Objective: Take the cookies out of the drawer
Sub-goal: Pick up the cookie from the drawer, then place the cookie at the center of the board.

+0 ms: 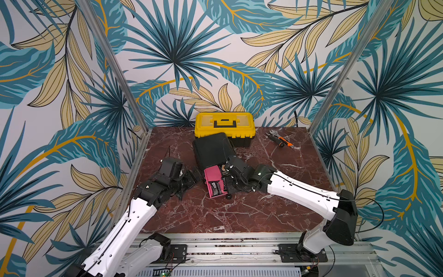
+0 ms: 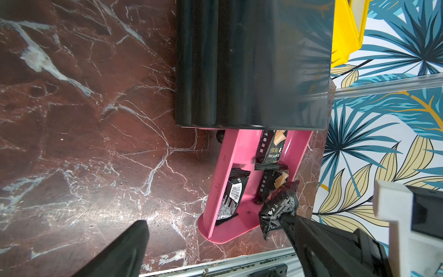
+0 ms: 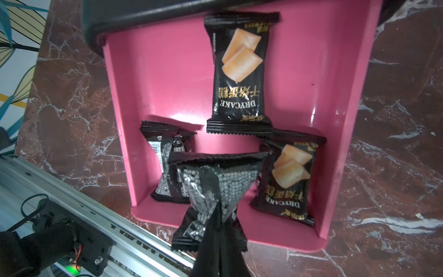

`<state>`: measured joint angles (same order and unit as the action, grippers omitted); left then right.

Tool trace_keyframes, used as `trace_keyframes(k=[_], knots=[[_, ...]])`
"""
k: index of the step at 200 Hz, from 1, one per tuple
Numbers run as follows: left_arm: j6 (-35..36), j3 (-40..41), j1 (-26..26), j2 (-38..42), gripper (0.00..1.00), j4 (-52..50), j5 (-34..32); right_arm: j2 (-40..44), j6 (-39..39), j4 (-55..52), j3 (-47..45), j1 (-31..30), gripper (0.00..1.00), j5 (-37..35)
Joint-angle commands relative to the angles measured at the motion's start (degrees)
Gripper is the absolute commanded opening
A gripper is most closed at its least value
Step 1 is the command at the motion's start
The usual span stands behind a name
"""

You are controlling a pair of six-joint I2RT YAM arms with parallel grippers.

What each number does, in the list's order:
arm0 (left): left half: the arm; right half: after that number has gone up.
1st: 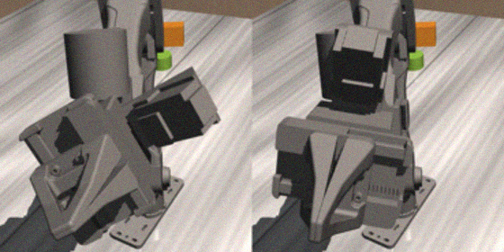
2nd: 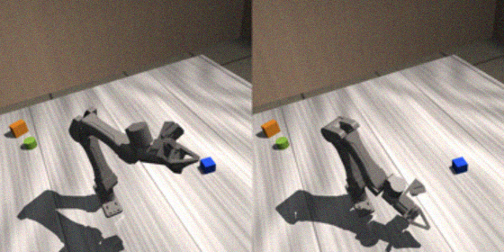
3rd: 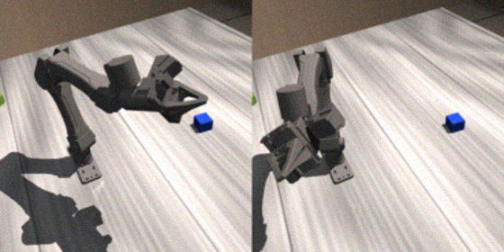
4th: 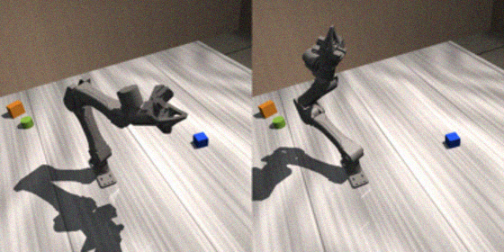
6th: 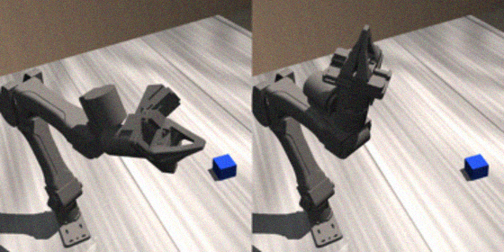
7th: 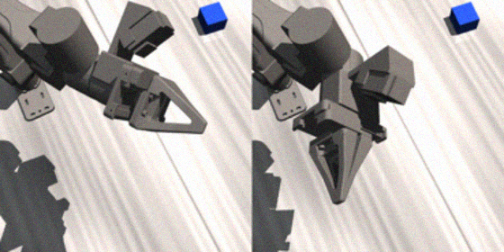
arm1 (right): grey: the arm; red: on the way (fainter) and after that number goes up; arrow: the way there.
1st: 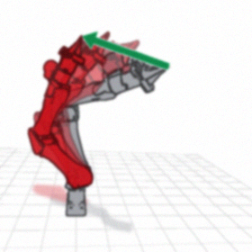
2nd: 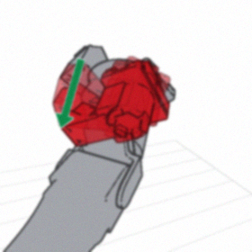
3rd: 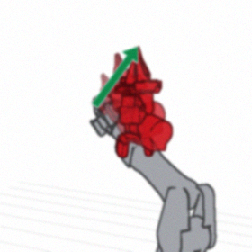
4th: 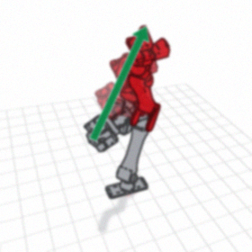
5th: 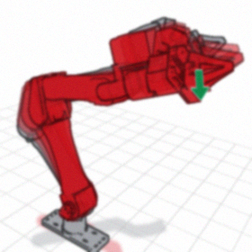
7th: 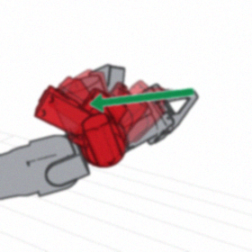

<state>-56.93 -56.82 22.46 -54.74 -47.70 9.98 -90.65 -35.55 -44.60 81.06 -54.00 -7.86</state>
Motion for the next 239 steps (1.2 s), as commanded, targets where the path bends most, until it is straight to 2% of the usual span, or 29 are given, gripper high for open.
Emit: trace_keyframes(k=[1,28,66,94,122,143,176,194,220,239], knots=[[1.68,-4.79,0.75,-0.12,1.0,-1.25,-1.6,2.94,0.21,-1.86,-0.94,-0.31,0.05,0.08],[4.52,-7.98,2.94,-1.39,1.0,-0.94,-1.8,4.75,1.07,-3.41,0.68,-0.28,0.05,-0.97],[8.24,-13.3,9.8,-4.99,1.0,2.48,-2.5,7.19,3.56,-8.79,6.2,2.54,0.04,-3.41],[8.96,-16.69,15.45,-9.58,1.0,5.97,-5.0,7.77,6.43,-12.34,9.78,7.58,0.03,-1.0],[6.88,-18.98,19.94,-15.13,1.0,10.09,-6.99,7.73,10.05,-13.65,10.54,17.28,0.04,4.17],[4.37,-20.87,22.41,-20.22,1.0,12.68,-7.25,6.41,13.8,-13.76,9.36,23.11,0.03,7.09],[1.75,-24.93,24.37,-27.82,1.0,14.95,-4.93,0.18,18.31,-13.55,8.68,28.83,0.02,8.43],[0.37,-27.6,24.5,-29.36,1.0,11.25,-9.54,-4.37,19.84,-12.88,9.15,30.15,0.02,8.13],[-0.28,-26.86,24.43,-26.91,1.0,9.81,-18.72,-10.26,20.39,-10.27,8.79,30.77,0.02,8.15],[-0.01,-25.21,23.23,-24.03,1.0,8.51,-21.33,-14.02,19.4,-7.4,8.38,30.95,0.02,10.12]])
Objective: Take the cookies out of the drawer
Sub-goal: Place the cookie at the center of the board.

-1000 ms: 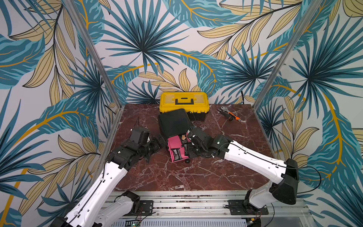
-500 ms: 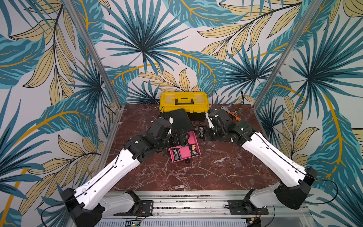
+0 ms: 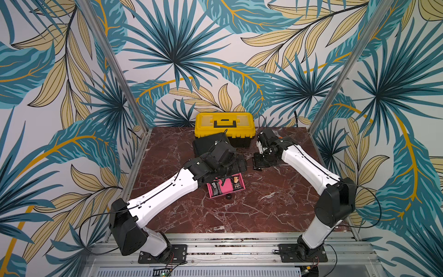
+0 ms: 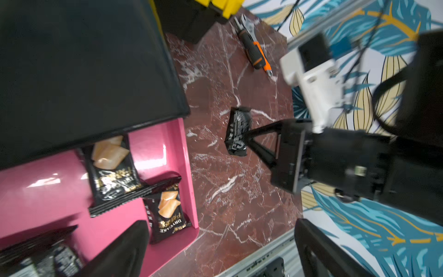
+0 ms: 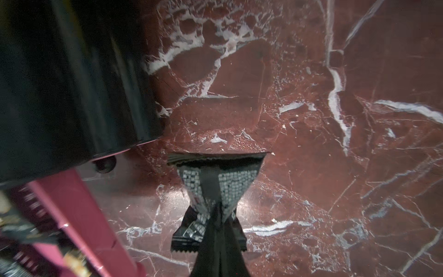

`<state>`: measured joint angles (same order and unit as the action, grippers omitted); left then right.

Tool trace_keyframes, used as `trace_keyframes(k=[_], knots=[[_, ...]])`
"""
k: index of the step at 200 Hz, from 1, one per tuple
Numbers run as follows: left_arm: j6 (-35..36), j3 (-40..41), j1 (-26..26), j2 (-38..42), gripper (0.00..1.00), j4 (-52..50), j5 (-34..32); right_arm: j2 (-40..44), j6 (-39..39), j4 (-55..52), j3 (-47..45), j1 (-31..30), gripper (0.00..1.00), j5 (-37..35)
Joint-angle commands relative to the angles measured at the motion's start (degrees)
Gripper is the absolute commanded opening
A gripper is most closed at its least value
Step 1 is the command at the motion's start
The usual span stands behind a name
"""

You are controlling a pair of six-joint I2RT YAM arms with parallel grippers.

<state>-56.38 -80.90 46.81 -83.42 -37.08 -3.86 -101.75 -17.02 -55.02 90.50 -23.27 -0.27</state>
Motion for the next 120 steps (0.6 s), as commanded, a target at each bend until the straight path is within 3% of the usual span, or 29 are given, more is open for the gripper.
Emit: trace_keyframes(k=[1,74,120], knots=[[-0.52,-1.11,-1.2,4.88,1.0,-2.34,-7.57,-3.14,0.76,3.23,-1.04,0.18,0.02,2.68],[-3.14,6.88,-7.11,17.59,1.0,-12.48,-12.34,-13.32,-3.24,12.12,-1.14,0.13,0.02,10.66],[-7.2,11.54,-7.87,21.73,1.0,-12.05,-13.39,-15.92,-4.25,13.8,-0.6,0.1,0.03,10.13]])
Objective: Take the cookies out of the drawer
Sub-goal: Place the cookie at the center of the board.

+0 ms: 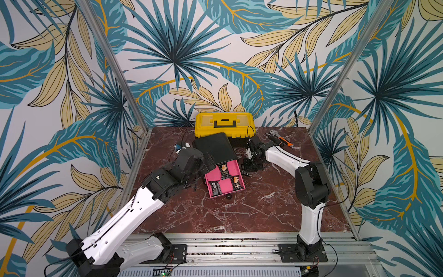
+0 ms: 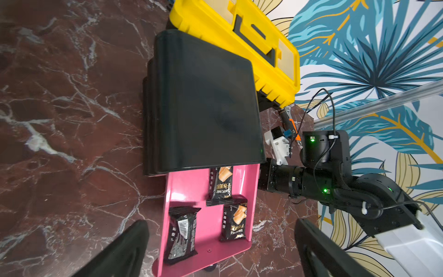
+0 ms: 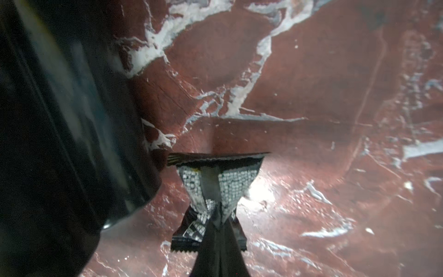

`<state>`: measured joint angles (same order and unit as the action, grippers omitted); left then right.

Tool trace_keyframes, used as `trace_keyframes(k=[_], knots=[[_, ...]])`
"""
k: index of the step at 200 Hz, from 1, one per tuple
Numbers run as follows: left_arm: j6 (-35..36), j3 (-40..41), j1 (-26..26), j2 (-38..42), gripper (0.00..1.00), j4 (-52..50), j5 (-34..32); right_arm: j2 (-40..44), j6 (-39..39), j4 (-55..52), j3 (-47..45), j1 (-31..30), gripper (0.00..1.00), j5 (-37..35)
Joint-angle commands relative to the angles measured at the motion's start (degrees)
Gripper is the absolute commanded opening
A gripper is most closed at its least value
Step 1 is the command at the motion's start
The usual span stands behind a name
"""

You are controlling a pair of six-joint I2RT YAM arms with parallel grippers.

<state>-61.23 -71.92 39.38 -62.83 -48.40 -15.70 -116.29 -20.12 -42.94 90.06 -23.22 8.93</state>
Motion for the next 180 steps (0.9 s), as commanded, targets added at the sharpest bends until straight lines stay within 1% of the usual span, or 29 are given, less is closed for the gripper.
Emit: trace_keyframes(k=[1,13,22,46,62,99,120,133,143,154,164,180], knots=[[-2.42,2.52,-0.44,1.18,1.0,-0.73,-1.53,-1.43,-1.15,1.72,-0.16,0.04,0.03,0.88],[-2.41,2.57,-0.42,0.85,1.0,-0.56,-1.14,-1.8,-1.28,1.73,-0.12,0.1,0.06,0.33],[-2.23,2.49,-0.44,0.66,1.0,-0.2,-0.74,-1.92,-1.24,1.85,-0.2,0.1,0.1,-0.04],[-1.79,1.78,-0.44,-0.43,1.0,0.43,0.29,-1.32,-1.28,1.81,-0.85,0.06,0.22,0.26],[-0.86,0.93,-0.44,-1.13,1.0,-0.01,0.5,-0.08,-1.5,1.89,-1.57,0.02,0.33,0.95],[2.73,-2.68,-0.77,-2.39,1.0,-3.68,1.56,4.83,-2.84,2.08,-2.21,0.07,0.44,1.79],[5.66,-4.22,-3.5,-2.26,1.0,-6.56,4.65,8.8,-4.58,2.07,-2.84,0.05,0.49,1.41],[5.61,-3.6,-7.45,-1.36,1.0,-8.36,8.06,11.74,-6.32,2.07,-4.05,-0.06,0.49,0.48],[6.35,-1.09,-11.03,0.42,1.0,-6.27,11.69,14.22,-7.58,2.07,-5.28,-0.39,0.5,-0.65],[7.78,3.07,-15.27,3.07,1.0,-1.07,18.74,17.65,-9.31,2.06,-7.14,-0.78,0.5,-1.87],[7.66,6.27,-19.38,4.77,1.0,3.87,25.03,20.87,-10.94,2.04,-8.84,-1.53,0.5,-2.94],[6.2,8.27,-24.79,5.13,1.0,7.0,33.56,25.85,-13.83,1.03,-10.79,-3.34,0.51,-3.7]])
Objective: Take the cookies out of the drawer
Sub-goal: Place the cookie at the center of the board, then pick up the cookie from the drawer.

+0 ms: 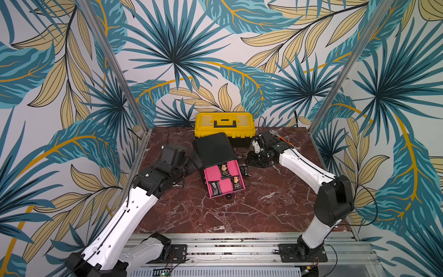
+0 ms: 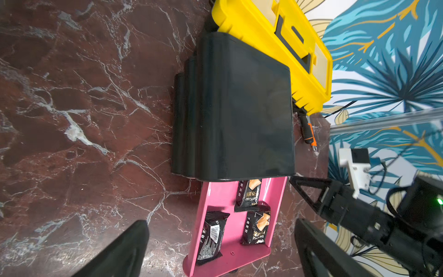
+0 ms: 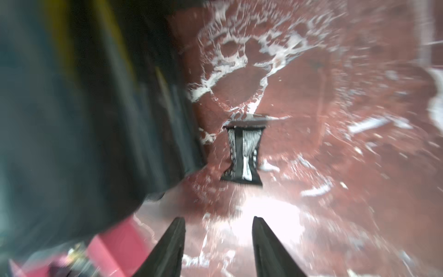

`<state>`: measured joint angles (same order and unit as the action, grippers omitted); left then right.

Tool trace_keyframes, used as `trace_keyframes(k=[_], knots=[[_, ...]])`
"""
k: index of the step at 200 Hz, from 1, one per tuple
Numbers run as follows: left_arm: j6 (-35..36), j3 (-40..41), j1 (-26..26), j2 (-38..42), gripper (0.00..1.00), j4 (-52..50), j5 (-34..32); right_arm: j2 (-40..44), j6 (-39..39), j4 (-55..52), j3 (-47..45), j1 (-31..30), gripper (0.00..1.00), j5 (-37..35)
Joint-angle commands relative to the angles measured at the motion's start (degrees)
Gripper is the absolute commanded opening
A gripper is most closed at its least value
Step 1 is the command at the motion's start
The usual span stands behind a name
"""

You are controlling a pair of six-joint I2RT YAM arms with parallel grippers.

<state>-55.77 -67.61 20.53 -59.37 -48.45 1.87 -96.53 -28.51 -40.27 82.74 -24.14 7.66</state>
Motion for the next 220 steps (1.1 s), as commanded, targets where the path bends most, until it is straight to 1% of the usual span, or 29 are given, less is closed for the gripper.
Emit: trace_keyframes(k=[1,11,19,34,58,67,79,82,88,102,114,122,129,142,150,157,170,183,220], knots=[[0.74,4.02,-6.21,1.65,1.0,7.09,16.33,6.36,-5.51,-1.73,-3.6,-2.59,0.51,-2.45],[1.93,3.85,-7.91,0.99,1.0,7.0,19.37,8.5,-6.72,-3.25,-3.81,-4.17,0.51,-3.55],[3.56,3.43,-8.43,0.3,1.0,6.36,20.06,9.83,-7.44,-5.04,-3.3,-5.77,0.51,-5.07],[6.21,3.18,-8.81,-0.94,1.0,4.59,21.12,11.81,-8.66,-7.51,-2.46,-9.57,0.51,-7.69],[11.25,4.89,-8.82,-3.48,1.0,5.74,26.25,12.9,-11.92,-7.09,-2.56,-16.73,0.54,-10.59],[13.87,4.8,-8.85,-4.26,1.0,3.98,25.19,11.9,-12.79,-6.16,-2.41,-19.23,0.55,-10.8],[14.83,4.01,-9.06,-4.82,1.0,0.14,21.17,9.79,-14.2,-5.8,-1.03,-21.54,0.55,-10.86],[14.92,3.73,-9.42,-4.97,1.0,-0.66,20.79,9.21,-14.6,-5.85,-0.59,-23.41,0.55,-10.7],[15.14,3.15,-10.01,-4.98,1.0,-1.63,20.88,8.14,-15.19,-5.81,0.44,-24.89,0.56,-10.76],[16.81,3.31,-10.9,-4.72,1.0,-0.52,23.6,6.08,-15.91,-4.73,2.04,-27.71,0.56,-12.42],[17.75,3.63,-11.5,-4.78,1.0,-0.88,23.66,4.02,-17.17,-3.05,2.49,-28.9,0.57,-12.82],[16.56,3.09,-12.45,-5.23,1.0,-3.17,23.1,2.31,-18.32,-2.97,3.72,-29.14,0.57,-11.68],[15.58,3.36,-13.39,-5.55,1.0,-3.48,24.66,0.81,-18.14,-2.82,5.04,-29.75,0.57,-11.55],[14.81,7.1,-14.12,-5.63,1.0,1.88,29.04,-1.95,-17.0,-3.99,7.36,-31.08,0.57,-14.23],[13.53,9.56,-14.31,-5.94,1.0,4.41,29.29,-3.26,-17.2,-4.68,8.25,-31.38,0.57,-14.68],[12.39,10.02,-14.98,-6.69,1.0,3.96,29.13,-4.01,-17.53,-4.78,8.36,-31.53,0.57,-14.77],[11.63,8.37,-16.6,-8.43,1.0,0.91,30.99,-4.94,-17.14,-5.52,8.85,-31.93,0.58,-15.12],[11.5,7.36,-16.89,-9.17,1.0,0.99,32.9,-5.42,-16.76,-7.64,9.55,-32.27,0.58,-16.49],[13.4,6.0,-16.85,-9.94,1.0,0.25,31.95,-6.37,-15.97,-8.39,9.12,-32.42,0.58,-17.63]])
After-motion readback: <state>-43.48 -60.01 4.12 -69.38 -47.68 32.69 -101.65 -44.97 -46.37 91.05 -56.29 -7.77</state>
